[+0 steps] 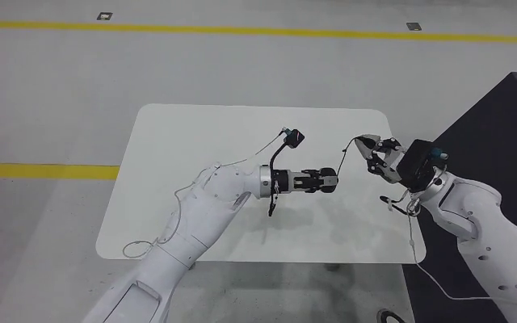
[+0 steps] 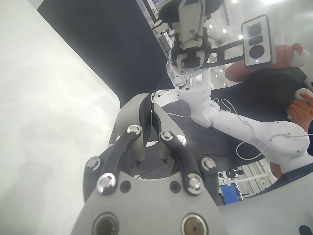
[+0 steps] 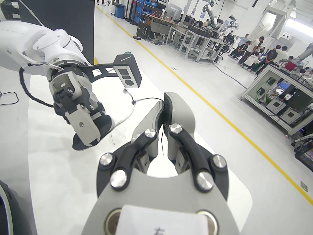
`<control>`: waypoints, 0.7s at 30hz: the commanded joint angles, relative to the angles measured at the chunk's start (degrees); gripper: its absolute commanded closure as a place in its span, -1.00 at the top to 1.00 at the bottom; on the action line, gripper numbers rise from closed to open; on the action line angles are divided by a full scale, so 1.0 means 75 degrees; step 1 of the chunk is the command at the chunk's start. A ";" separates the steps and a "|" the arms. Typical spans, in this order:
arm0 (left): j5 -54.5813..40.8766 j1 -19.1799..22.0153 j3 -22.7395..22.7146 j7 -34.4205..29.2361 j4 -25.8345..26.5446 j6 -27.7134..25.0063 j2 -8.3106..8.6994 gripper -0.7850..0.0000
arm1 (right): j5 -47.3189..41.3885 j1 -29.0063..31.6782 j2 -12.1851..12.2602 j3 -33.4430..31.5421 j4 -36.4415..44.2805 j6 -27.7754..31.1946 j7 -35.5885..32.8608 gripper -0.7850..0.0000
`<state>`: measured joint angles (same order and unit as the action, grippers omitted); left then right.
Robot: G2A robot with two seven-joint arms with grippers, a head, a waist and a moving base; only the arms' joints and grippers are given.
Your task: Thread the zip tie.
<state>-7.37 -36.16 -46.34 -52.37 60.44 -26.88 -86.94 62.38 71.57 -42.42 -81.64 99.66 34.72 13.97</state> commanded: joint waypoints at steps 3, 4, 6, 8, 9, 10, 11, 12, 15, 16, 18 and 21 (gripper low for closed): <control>0.0154 0.0076 0.0094 -0.0121 -0.0124 0.0289 -0.0019 -1.00 | -0.0011 0.0032 -0.0031 -0.0073 0.0052 0.0002 0.0055 -1.00; 0.0139 0.0088 0.0102 -0.0135 -0.0138 0.0297 -0.0026 -1.00 | -0.0011 0.0043 -0.0040 -0.0082 0.0057 0.0017 0.0062 -1.00; 0.0159 0.0116 0.0111 -0.0126 -0.0157 0.0284 -0.0035 -1.00 | -0.0001 0.0064 -0.0057 -0.0089 0.0059 0.0025 0.0054 -1.00; 0.0159 0.0128 0.0113 -0.0093 -0.0160 0.0258 -0.0045 -1.00 | 0.0017 0.0070 -0.0073 -0.0098 0.0052 0.0061 0.0037 -1.00; 0.0157 0.0134 0.0099 -0.0044 -0.0142 0.0183 -0.0048 -1.00 | 0.0018 0.0077 -0.0082 -0.0097 0.0049 0.0077 0.0024 -1.00; 0.0161 0.0127 0.0089 -0.0007 -0.0138 0.0111 -0.0050 -1.00 | 0.0020 0.0080 -0.0090 -0.0096 0.0045 0.0090 0.0007 -1.00; 0.0169 0.0122 0.0063 0.0054 -0.0137 0.0044 -0.0048 -1.00 | 0.0023 0.0081 -0.0100 -0.0084 0.0054 0.0111 -0.0013 -1.00; 0.0179 0.0120 0.0035 0.0110 -0.0125 -0.0012 -0.0044 -1.00 | 0.0039 0.0066 -0.0109 -0.0087 0.0061 0.0104 -0.0031 -1.00; 0.0140 0.0083 -0.0052 0.0279 -0.0078 -0.0175 -0.0037 -1.00 | 0.0071 0.0058 -0.0135 -0.0070 0.0038 0.0135 -0.0097 -1.00; 0.0131 0.0063 -0.0076 0.0322 -0.0053 -0.0247 -0.0034 -1.00 | 0.0076 0.0053 -0.0144 -0.0068 0.0030 0.0139 -0.0107 -1.00; 0.0103 0.0023 -0.0125 0.0389 -0.0028 -0.0324 -0.0026 -1.00 | 0.0087 0.0040 -0.0162 -0.0062 0.0011 0.0155 -0.0127 -1.00; 0.0079 -0.0012 -0.0148 0.0380 -0.0021 -0.0283 -0.0021 -1.00 | 0.0061 0.0034 -0.0189 -0.0073 -0.0033 0.0164 -0.0127 -1.00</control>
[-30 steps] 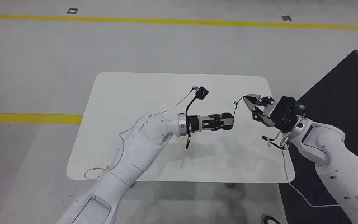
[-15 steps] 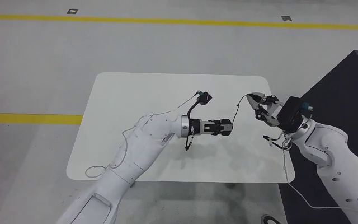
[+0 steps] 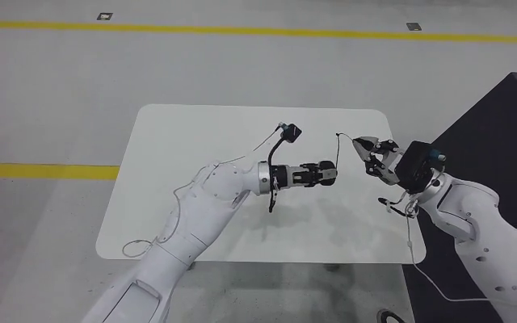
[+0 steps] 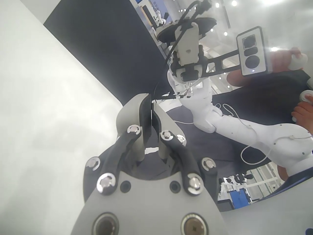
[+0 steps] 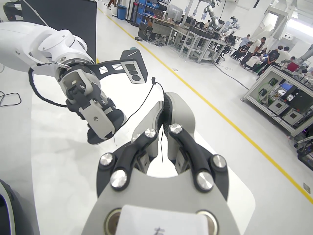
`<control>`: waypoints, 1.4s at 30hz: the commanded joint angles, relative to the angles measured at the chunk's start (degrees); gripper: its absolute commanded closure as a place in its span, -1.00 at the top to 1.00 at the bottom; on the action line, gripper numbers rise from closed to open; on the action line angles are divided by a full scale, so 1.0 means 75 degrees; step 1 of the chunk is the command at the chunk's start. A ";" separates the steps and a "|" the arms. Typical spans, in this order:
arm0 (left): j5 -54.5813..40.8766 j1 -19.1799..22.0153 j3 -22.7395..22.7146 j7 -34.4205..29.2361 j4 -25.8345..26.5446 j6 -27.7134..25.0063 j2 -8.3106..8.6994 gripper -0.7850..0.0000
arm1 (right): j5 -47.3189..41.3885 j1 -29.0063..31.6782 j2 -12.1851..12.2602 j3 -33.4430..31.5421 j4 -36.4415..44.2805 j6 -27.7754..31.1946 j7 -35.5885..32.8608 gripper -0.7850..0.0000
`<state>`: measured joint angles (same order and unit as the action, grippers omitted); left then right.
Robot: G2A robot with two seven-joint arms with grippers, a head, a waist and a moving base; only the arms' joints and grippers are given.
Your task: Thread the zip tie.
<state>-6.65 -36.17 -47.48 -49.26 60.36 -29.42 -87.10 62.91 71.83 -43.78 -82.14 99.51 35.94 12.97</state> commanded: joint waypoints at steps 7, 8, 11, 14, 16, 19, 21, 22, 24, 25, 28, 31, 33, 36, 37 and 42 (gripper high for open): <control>-0.0084 -0.0044 0.0002 -0.0179 0.0024 0.0137 0.0002 -0.10 | 0.0016 0.0033 -0.0058 -0.0072 -0.0020 0.0061 0.0032 -1.00; -0.0089 -0.0042 -0.0003 -0.0181 0.0044 0.0124 0.0001 0.00 | -0.0001 0.0040 -0.0066 -0.0087 -0.0018 0.0069 0.0047 -1.00; -0.0120 -0.0058 -0.0015 -0.0198 0.0083 0.0067 0.0001 0.33 | -0.0137 0.0066 -0.0085 -0.0119 -0.0032 0.0209 0.0047 -1.00; -0.0136 -0.0073 -0.0038 -0.0182 0.0086 0.0042 0.0004 0.87 | -0.0156 0.0100 -0.0105 -0.0140 0.0016 0.0249 0.0002 -1.00; -0.0152 -0.0076 -0.0066 -0.0142 0.0076 0.0049 0.0006 1.00 | -0.0287 0.0121 -0.0117 -0.0196 0.0014 0.0332 0.0059 -1.00; -0.0281 -0.0080 -0.0196 0.0027 0.0022 0.0032 0.0015 1.00 | -0.0866 0.0123 -0.0130 -0.0321 -0.0033 0.0672 0.0127 -1.00; -0.0300 -0.0082 -0.0331 0.0258 -0.0110 -0.0012 0.0032 1.00 | -0.1306 0.0103 -0.0128 -0.0434 -0.0067 0.0987 0.0074 -1.00; -0.0369 -0.0095 -0.0411 0.0390 -0.0175 -0.0036 0.0039 1.00 | -0.1536 0.0107 -0.0126 -0.0499 -0.0081 0.1134 0.0044 -1.00; -0.0449 -0.0122 -0.0578 0.0655 -0.0282 -0.0178 0.0059 1.00 | -0.2031 0.0126 -0.0119 -0.0608 -0.0079 0.1474 -0.0063 -1.00; -0.0468 -0.0144 -0.0655 0.0788 -0.0362 -0.0208 0.0070 1.00 | -0.2282 0.0142 -0.0113 -0.0656 -0.0069 0.1668 -0.0134 -1.00; -0.0546 -0.0203 -0.0843 0.1147 -0.0547 -0.0225 0.0092 1.00 | -0.3056 0.0230 -0.0090 -0.0739 0.0001 0.2234 -0.0455 -1.00; -0.0661 -0.0236 -0.0875 0.1223 -0.0630 -0.0131 0.0081 1.00 | -0.4085 0.0360 -0.0055 -0.0692 0.0153 0.2890 -0.0876 -1.00; -0.0690 -0.0229 -0.0842 0.1235 -0.0675 -0.0046 0.0062 1.00 | -0.4708 0.0440 -0.0009 -0.0635 0.0424 0.2941 -0.1299 -1.00; -0.0638 -0.0194 -0.0713 0.1089 -0.0735 0.0079 0.0026 1.00 | -0.5653 0.0580 0.0090 -0.0505 0.0938 0.2941 -0.2040 -1.00; -0.0592 -0.0186 -0.0672 0.1051 -0.0750 0.0094 0.0017 1.00 | -0.5899 0.0607 0.0125 -0.0479 0.1077 0.2941 -0.2306 -1.00; -0.0525 -0.0145 -0.0567 0.0940 -0.0854 0.0147 -0.0021 1.00 | -0.6895 0.0528 0.0249 -0.0331 0.1555 0.2941 -0.3359 -1.00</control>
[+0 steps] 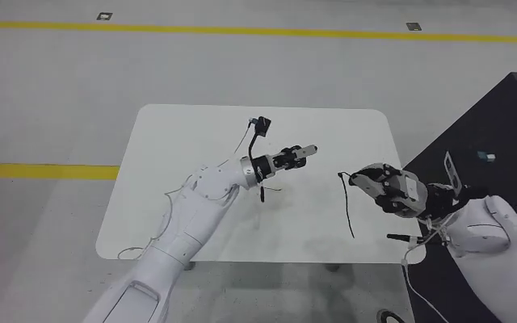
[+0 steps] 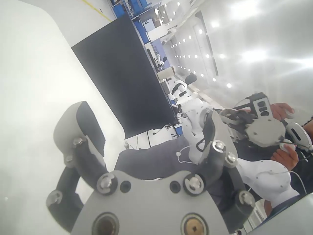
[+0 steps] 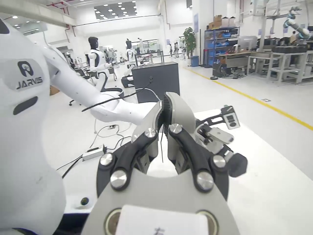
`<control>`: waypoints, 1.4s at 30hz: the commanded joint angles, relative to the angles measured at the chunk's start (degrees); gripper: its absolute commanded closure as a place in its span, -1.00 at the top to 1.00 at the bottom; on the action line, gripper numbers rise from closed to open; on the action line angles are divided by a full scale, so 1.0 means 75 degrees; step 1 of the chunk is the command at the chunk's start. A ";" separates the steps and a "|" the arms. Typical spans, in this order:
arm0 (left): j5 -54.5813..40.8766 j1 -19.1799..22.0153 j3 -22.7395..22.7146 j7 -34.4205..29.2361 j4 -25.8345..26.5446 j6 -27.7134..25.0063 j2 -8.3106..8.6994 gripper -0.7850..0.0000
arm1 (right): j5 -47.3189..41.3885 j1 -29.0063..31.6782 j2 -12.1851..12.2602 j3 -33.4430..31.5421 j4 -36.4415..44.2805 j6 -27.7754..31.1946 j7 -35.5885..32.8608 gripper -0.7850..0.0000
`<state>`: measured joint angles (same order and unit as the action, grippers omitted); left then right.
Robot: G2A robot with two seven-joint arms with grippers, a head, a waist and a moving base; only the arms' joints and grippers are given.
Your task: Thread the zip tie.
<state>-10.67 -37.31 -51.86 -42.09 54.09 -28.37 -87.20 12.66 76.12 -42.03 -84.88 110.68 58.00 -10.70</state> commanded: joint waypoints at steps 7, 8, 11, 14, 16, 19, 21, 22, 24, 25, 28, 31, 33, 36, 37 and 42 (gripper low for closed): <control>0.0059 0.0092 0.0124 -0.0136 -0.0072 -0.0009 -0.0061 1.00 | -0.2384 -0.0604 0.0089 0.0551 0.0218 -0.0578 -0.1288 -1.00; 0.0051 0.0103 0.0121 -0.0131 -0.0079 -0.0022 -0.0064 1.00 | -0.2652 -0.0665 0.0099 0.0592 0.0214 -0.0642 -0.1432 -1.00; 0.0040 0.0125 0.0100 -0.0114 -0.0130 -0.0070 -0.0072 1.00 | -0.3330 -0.0937 0.0141 0.0576 0.0069 -0.0828 -0.2052 -1.00; 0.0112 0.0135 0.0087 -0.0041 -0.0139 -0.0102 -0.0072 1.00 | -0.3466 -0.1031 0.0160 0.0569 -0.0121 -0.0821 -0.2552 -1.00; 0.0112 0.0135 0.0087 -0.0041 -0.0139 -0.0102 -0.0072 1.00 | -0.3466 -0.1031 0.0160 0.0569 -0.0121 -0.0821 -0.2552 -1.00; 0.0112 0.0135 0.0087 -0.0041 -0.0139 -0.0102 -0.0072 1.00 | -0.3466 -0.1031 0.0160 0.0569 -0.0121 -0.0821 -0.2552 -1.00; 0.0098 0.0098 0.0038 0.0100 -0.0083 -0.0078 -0.0065 1.00 | -0.3466 -0.1031 0.0160 0.0569 -0.0121 -0.0821 -0.2552 -1.00; 0.0109 0.0068 -0.0035 0.0273 -0.0001 -0.0062 -0.0052 1.00 | -0.3447 -0.1023 0.0159 0.0558 -0.0132 -0.0835 -0.2548 -1.00; 0.0089 -0.0058 -0.0350 0.0779 0.0287 -0.0177 0.0012 1.00 | -0.3098 -0.0914 0.0155 0.0425 -0.0357 -0.0905 -0.2556 -1.00; 0.0126 -0.0149 -0.0512 0.1014 0.0411 -0.0266 0.0051 1.00 | -0.2845 -0.0862 0.0152 0.0373 -0.0481 -0.1002 -0.2574 -1.00; 0.0442 -0.0415 -0.0977 0.1698 0.0819 -0.0457 0.0173 1.00 | -0.1193 -0.0871 0.0110 0.0338 -0.0667 -0.1818 -0.2533 -1.00; 0.0682 -0.0678 -0.1343 0.1901 0.1296 -0.0457 0.0288 1.00 | 0.0258 -0.0989 -0.0030 0.0940 -0.1091 -0.2609 -0.2132 -1.00; 0.0795 -0.0836 -0.1530 0.1972 0.1580 -0.0414 0.0347 1.00 | 0.0716 -0.1235 -0.0145 0.1485 -0.1497 -0.2934 -0.2029 -1.00; 0.0979 -0.1006 -0.1651 0.2160 0.1815 -0.0372 0.0385 1.00 | 0.1346 -0.1918 -0.0376 0.2451 -0.2022 -0.3302 -0.2149 -1.00; 0.0979 -0.1006 -0.1651 0.2160 0.1815 -0.0372 0.0385 1.00 | 0.1490 -0.2181 -0.0457 0.2739 -0.2173 -0.3355 -0.2216 -1.00; 0.0979 -0.1006 -0.1651 0.2160 0.1815 -0.0372 0.0385 1.00 | 0.2144 -0.3447 -0.0908 0.3971 -0.2991 -0.3954 -0.2289 -1.00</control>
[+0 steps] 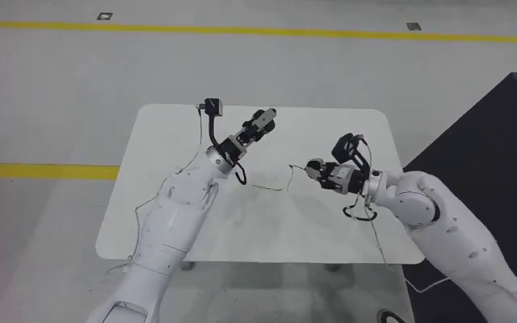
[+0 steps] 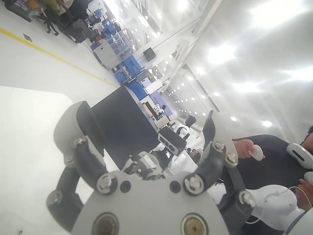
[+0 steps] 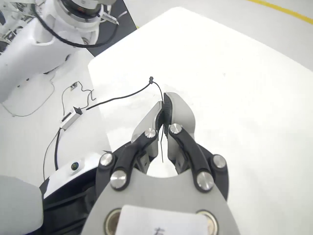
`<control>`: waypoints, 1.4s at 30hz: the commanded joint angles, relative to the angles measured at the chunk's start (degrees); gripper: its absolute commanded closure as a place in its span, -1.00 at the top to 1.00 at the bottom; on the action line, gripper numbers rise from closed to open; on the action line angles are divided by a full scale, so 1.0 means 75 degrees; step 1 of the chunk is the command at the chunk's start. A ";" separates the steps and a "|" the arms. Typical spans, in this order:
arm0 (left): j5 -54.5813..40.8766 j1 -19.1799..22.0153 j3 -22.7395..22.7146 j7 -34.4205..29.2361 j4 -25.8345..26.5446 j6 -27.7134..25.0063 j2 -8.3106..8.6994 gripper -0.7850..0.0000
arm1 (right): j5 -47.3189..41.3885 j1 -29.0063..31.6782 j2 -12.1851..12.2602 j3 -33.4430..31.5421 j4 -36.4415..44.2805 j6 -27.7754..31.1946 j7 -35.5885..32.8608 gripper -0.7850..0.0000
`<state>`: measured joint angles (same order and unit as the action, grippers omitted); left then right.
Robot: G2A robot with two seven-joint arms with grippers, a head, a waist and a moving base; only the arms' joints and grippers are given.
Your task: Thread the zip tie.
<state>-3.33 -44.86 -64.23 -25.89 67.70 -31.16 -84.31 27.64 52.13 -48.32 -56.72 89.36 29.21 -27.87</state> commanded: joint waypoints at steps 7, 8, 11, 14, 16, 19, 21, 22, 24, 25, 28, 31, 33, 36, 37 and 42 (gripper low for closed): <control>0.0000 0.0000 0.0000 0.0000 0.0001 0.0000 0.0000 1.00 | 0.0935 -0.1495 -0.0754 0.1763 -0.0992 -0.0581 -0.0295 -1.00; 0.0000 0.0000 0.0000 0.0000 0.0001 0.0000 0.0000 1.00 | 0.0981 -0.1608 -0.0825 0.1892 -0.1064 -0.0555 -0.0354 -1.00; 0.0000 0.0000 0.0000 0.0000 0.0001 0.0000 0.0000 1.00 | 0.1209 -0.1819 -0.1002 0.2249 -0.1343 -0.0566 -0.0642 -1.00; 0.0000 0.0000 0.0000 0.0000 0.0001 0.0000 0.0000 1.00 | 0.1182 -0.1926 -0.1142 0.2498 -0.1614 -0.0489 -0.0977 -1.00; 0.0000 0.0000 0.0000 0.0000 0.0001 0.0000 0.0000 1.00 | 0.1222 -0.1975 -0.1214 0.2619 -0.1768 -0.0446 -0.1167 -1.00; 0.0000 0.0000 0.0000 0.0000 0.0001 0.0000 0.0000 1.00 | 0.1190 -0.2027 -0.1306 0.2713 -0.1896 -0.0375 -0.1281 -1.00; 0.0000 0.0000 0.0000 0.0000 0.0001 0.0000 0.0000 1.00 | 0.1230 -0.2034 -0.1349 0.2728 -0.1986 -0.0377 -0.1254 -1.00; 0.0000 0.0000 0.0000 0.0000 0.0001 0.0000 0.0000 1.00 | 0.1228 -0.2022 -0.1369 0.2726 -0.2011 -0.0397 -0.1196 -1.00; 0.0000 0.0000 0.0000 0.0000 0.0001 0.0000 0.0000 1.00 | 0.1175 -0.1983 -0.1403 0.2683 -0.2105 -0.0441 -0.1010 -0.58; 0.0000 0.0000 0.0000 0.0000 0.0001 0.0000 0.0000 1.00 | 0.1169 -0.1978 -0.1419 0.2662 -0.2128 -0.0448 -0.0945 -0.54; 0.0000 0.0000 0.0000 0.0000 0.0001 0.0000 0.0000 1.00 | 0.1288 -0.1953 -0.1448 0.2587 -0.2132 -0.0536 -0.0747 0.00; 0.0000 0.0000 0.0000 0.0000 0.0001 0.0000 0.0000 1.00 | 0.1479 -0.1852 -0.1448 0.2447 -0.2027 -0.0580 -0.0294 0.41; 0.0000 0.0000 0.0000 0.0000 0.0001 0.0000 0.0000 1.00 | 0.1716 -0.1749 -0.1427 0.2378 -0.1930 -0.0554 -0.0125 0.86; 0.0000 0.0000 0.0000 0.0000 0.0001 0.0000 0.0000 1.00 | 0.1883 -0.1536 -0.1362 0.2073 -0.1692 -0.0617 0.0482 1.00; 0.0000 0.0000 0.0000 0.0000 0.0001 0.0000 0.0000 1.00 | 0.1991 -0.1445 -0.1324 0.1926 -0.1600 -0.0686 0.0717 1.00; 0.0000 0.0000 0.0000 0.0000 0.0001 0.0000 0.0000 1.00 | 0.2768 -0.0728 -0.1053 0.0992 -0.0987 -0.1143 0.2096 1.00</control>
<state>-3.33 -44.86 -64.23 -25.89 67.71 -31.16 -84.31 47.00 45.61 -56.56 -47.90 81.03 21.21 -14.58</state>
